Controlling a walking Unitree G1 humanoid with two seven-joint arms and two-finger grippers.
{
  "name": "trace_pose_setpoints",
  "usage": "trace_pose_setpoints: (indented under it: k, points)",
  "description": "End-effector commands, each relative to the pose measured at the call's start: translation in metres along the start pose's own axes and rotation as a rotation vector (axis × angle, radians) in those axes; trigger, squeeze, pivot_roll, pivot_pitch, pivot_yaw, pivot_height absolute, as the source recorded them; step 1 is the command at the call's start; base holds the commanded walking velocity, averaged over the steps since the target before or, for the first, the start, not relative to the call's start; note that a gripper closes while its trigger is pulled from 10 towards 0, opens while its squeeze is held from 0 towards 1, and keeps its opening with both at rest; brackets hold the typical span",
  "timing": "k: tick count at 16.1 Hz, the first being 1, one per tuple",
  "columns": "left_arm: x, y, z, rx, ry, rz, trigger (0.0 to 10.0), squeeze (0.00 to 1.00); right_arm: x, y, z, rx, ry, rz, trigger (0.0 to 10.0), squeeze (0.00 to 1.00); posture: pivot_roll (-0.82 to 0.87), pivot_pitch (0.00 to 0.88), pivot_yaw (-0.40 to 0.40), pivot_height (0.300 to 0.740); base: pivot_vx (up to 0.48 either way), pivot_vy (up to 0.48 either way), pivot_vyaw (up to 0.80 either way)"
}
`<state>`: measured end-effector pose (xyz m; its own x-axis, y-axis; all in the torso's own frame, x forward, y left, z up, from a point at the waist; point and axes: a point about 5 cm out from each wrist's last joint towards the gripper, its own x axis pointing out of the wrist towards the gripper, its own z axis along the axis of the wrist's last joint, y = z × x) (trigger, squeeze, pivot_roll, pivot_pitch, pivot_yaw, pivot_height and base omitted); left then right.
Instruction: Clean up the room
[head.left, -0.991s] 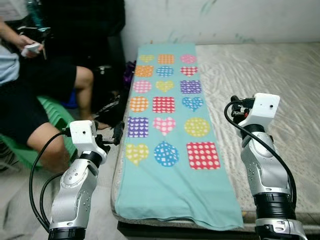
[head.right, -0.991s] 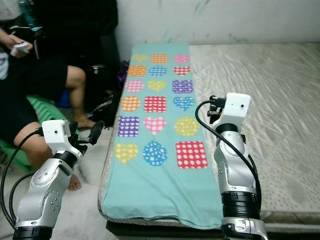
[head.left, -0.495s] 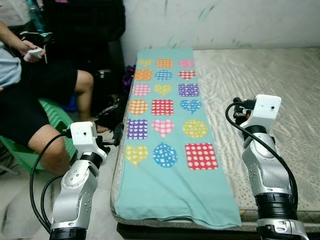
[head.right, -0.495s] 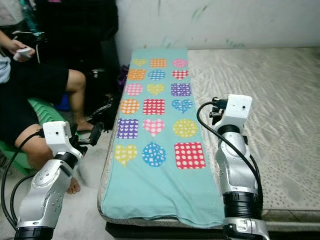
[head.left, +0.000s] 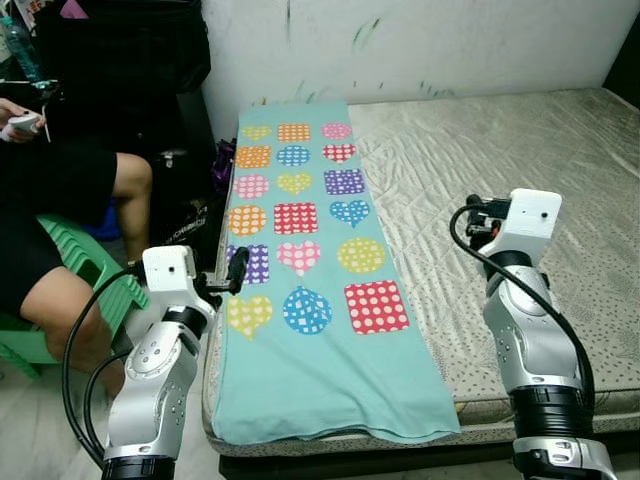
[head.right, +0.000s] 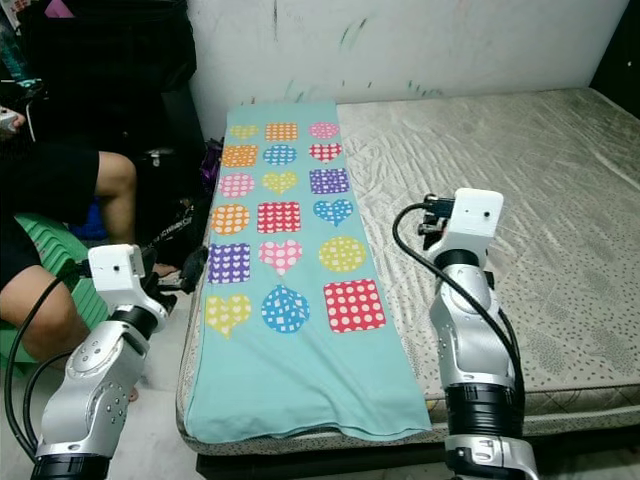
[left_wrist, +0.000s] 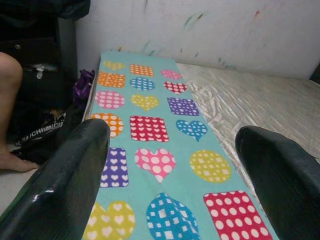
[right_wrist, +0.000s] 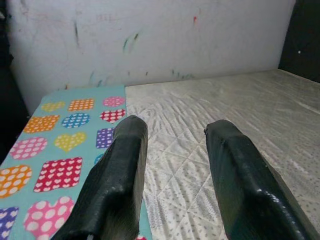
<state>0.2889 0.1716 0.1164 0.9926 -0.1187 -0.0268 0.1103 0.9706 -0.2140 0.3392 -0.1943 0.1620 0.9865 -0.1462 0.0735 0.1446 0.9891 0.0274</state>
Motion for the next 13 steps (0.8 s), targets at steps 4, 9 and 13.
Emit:
trace_pose_setpoints:
  k: [4,9,13]
  points:
    - [-0.0018,0.0012,-0.0012,0.013,0.002,0.003,10.0,0.00,0.0003,-0.0007,-0.0013,-0.006,0.005,0.002,10.0,0.00,-0.15,0.000,0.049,0.740,0.000,0.000,-0.80]
    - [-0.0023,-0.0001,-0.0035,0.013,0.009,0.010,10.0,0.00,-0.0002,-0.0005,-0.0012,-0.010,0.000,0.012,10.0,0.00,-0.15,0.000,0.045,0.740,0.000,0.000,-0.65]
    - [-0.0020,0.0018,-0.0019,0.021,0.000,0.019,10.0,0.00,0.0007,0.0035,-0.0016,-0.014,-0.001,0.029,10.0,0.00,-0.15,0.000,0.039,0.740,0.000,0.000,0.00]
